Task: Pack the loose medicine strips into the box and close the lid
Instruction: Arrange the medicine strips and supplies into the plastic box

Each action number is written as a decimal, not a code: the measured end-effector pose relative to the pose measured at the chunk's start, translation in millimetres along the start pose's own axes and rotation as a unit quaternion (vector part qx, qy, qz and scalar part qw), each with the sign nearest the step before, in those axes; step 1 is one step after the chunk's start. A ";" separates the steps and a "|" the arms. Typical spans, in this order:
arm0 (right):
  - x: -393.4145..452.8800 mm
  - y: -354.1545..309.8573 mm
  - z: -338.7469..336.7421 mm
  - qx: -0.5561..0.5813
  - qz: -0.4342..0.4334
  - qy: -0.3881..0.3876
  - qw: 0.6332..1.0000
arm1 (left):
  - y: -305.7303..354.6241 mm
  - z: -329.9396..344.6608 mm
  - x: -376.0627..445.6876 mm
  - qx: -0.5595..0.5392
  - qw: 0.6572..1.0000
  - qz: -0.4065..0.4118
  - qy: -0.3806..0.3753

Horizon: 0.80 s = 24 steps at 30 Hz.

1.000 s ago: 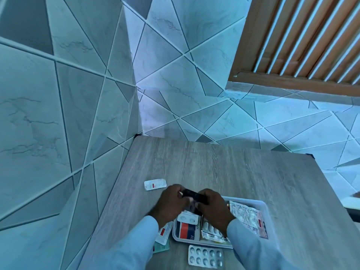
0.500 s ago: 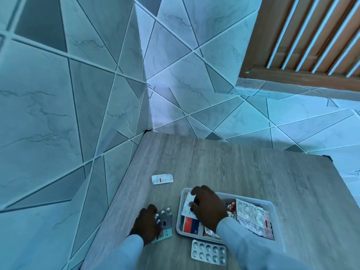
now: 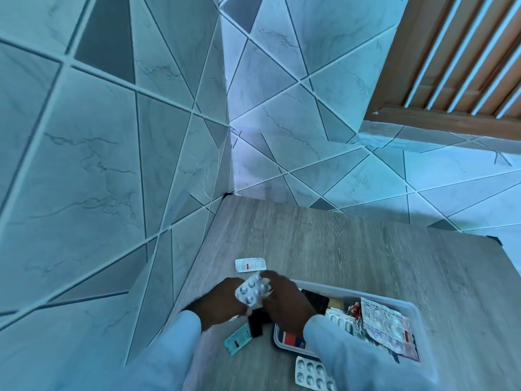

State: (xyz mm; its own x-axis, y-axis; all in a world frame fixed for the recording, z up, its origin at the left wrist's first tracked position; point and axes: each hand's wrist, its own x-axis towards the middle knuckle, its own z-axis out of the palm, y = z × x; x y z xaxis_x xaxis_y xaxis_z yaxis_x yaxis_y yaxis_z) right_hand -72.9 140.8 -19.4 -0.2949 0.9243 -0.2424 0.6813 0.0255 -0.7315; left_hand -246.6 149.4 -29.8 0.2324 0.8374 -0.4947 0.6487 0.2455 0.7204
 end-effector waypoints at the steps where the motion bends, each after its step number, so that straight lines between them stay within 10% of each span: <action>1: 1.1 1.2 -5.3 0.051 0.021 0.026 0.998 | 10.0 0.8 -1.1 -0.013 1.000 0.022 -0.016; 7: -24.5 55.6 -62.8 0.160 0.131 0.150 0.967 | 34.9 27.6 9.7 -0.118 0.990 0.033 0.075; 15: -57.2 98.3 -63.4 -0.038 0.241 0.219 0.945 | -43.3 65.6 9.2 0.214 0.973 -0.062 0.057; 24: -116.4 64.7 -15.8 -0.148 0.032 0.263 0.953 | -41.7 75.8 24.8 0.176 0.983 0.034 0.041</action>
State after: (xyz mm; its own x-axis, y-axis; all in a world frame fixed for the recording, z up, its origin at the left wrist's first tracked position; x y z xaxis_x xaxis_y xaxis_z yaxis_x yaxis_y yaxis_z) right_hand 16.0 40.9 -28.5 0.0770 0.9885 0.1304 0.8691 -0.0024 -0.4946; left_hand -213.0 122.9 -109.0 0.2344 0.8864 -0.3991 0.8473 0.0150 0.5310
